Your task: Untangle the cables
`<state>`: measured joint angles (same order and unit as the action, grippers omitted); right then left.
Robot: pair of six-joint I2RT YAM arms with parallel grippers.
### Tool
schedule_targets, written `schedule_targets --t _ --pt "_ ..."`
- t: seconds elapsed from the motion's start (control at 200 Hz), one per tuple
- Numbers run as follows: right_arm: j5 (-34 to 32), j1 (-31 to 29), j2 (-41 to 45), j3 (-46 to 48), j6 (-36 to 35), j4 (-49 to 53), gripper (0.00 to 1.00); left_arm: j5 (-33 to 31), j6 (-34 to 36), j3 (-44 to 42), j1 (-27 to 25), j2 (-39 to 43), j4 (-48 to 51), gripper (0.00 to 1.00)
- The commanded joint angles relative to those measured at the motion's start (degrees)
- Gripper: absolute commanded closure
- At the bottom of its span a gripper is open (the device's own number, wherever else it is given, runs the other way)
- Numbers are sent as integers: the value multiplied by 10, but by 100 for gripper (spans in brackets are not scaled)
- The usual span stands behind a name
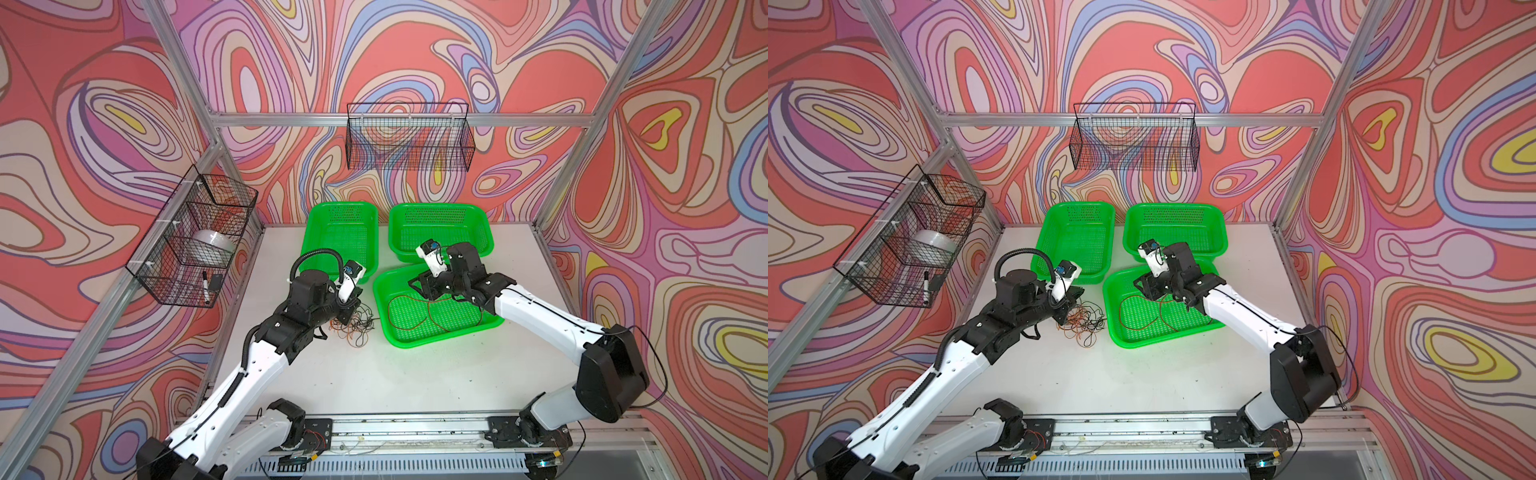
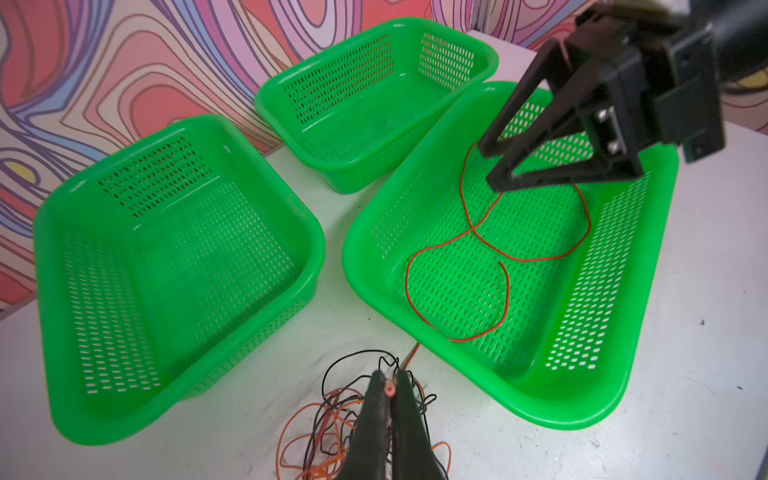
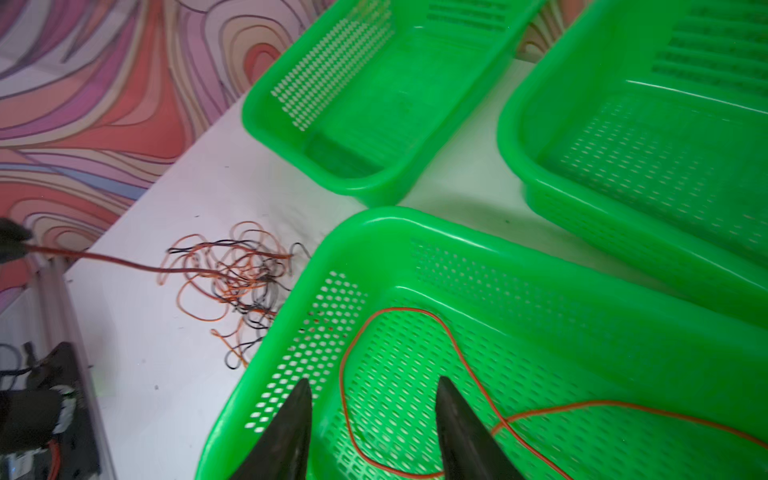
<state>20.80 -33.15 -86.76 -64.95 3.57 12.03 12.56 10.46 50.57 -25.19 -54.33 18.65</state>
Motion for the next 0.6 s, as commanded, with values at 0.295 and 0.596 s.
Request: schedule_targets --t 0.295,0.596 --pt "114 -99 -61 -21 8 -218 48 -2 -21 125 -3 17 40 100" --pt "101 -124 -124 -55 21 -254 48 5 -27 166 -4 8 50 100"
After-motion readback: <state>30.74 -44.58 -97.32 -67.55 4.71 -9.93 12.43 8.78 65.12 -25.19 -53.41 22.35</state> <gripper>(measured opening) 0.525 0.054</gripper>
